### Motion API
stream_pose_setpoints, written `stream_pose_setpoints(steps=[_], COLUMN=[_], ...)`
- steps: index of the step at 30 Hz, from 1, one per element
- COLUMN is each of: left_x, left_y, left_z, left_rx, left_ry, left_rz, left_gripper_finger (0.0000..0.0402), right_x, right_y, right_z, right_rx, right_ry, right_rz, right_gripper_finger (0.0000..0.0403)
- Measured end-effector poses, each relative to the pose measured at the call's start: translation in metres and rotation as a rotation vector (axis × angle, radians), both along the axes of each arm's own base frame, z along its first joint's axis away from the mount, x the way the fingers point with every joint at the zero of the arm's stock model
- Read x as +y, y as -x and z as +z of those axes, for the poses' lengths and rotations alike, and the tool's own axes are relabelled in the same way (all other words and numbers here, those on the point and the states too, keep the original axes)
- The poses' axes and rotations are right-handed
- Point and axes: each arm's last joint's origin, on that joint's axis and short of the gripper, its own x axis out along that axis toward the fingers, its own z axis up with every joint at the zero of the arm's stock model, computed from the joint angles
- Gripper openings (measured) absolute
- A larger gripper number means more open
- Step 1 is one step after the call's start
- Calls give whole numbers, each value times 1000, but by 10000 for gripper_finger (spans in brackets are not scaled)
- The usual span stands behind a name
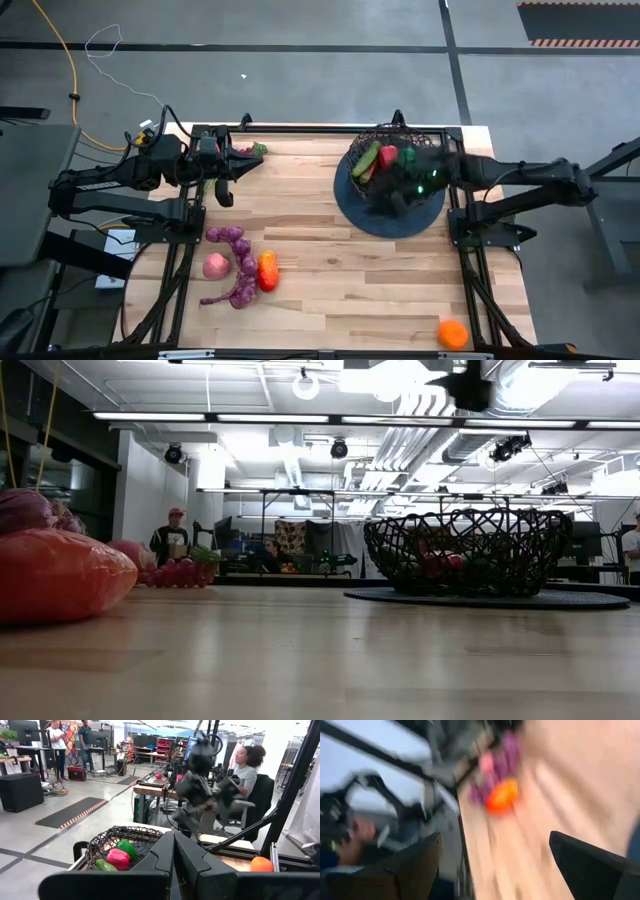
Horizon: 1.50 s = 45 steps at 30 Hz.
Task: Build produce basket
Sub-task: Put the orange into the wire basket
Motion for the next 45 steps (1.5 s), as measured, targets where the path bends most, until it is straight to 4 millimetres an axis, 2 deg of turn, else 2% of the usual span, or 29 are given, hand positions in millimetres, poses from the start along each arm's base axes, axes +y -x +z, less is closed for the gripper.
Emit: stream_pose_setpoints(steps=[13, 18, 22, 26, 32, 38, 45], left_x=[0, 0, 0, 0, 0, 0, 0], left_y=[0, 0, 0, 0, 0, 0, -2], left_z=[-2, -4, -6, -7, -7, -7, -8], left_rx=[29, 53, 71, 77, 77, 77, 90], left_ry=[-37, -23, -20, -18, -19, -19, -35], left_rz=[-4, -5, -5, -5, -6, -6, -7], left_gripper_finger=[0, 0, 1, 0, 0, 0, 1], right_x=[119, 153, 178, 196, 214, 232, 240], right_y=[20, 29, 39, 46, 52, 51, 52], right_z=[-64, -88, -106, -123, -145, -161, -186], right_rx=[746, 1077, 1305, 1460, 1587, 1609, 1658], right_ry=[-231, -363, -394, -375, -332, -338, -281], right_rz=[23, -59, -96, -97, -66, 10, -26], right_gripper_finger=[358, 358, 358, 358, 358, 358, 358])
